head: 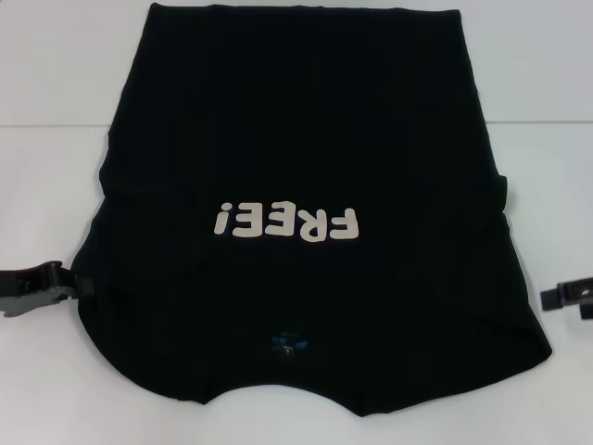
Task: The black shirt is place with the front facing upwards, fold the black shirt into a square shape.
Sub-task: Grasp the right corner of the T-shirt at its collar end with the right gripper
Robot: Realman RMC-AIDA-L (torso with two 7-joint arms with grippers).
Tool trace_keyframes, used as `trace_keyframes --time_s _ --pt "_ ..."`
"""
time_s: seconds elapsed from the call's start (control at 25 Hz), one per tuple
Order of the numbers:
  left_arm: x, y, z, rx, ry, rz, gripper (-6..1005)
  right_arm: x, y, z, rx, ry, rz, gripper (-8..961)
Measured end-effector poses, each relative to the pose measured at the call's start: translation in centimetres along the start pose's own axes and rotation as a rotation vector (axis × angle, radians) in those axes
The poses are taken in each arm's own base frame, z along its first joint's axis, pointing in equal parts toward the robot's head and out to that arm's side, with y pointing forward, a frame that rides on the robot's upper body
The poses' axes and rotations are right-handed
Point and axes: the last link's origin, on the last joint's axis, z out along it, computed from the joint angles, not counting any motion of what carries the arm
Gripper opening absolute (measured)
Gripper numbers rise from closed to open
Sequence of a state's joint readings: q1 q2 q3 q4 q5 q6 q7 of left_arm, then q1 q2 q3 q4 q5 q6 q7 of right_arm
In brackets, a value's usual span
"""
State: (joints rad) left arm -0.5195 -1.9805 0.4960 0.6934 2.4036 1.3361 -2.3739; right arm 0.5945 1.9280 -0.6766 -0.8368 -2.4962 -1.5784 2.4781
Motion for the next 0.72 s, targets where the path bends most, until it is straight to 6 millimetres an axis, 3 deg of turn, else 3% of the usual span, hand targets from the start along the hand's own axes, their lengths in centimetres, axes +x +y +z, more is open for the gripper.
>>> trace_keyframes --time_s 0.72 --pt "0.0 0.0 0.0 -0.002 0.002 -0.002 13 0.3 0.9 2.8 0.007 0.068 -0.025 878"
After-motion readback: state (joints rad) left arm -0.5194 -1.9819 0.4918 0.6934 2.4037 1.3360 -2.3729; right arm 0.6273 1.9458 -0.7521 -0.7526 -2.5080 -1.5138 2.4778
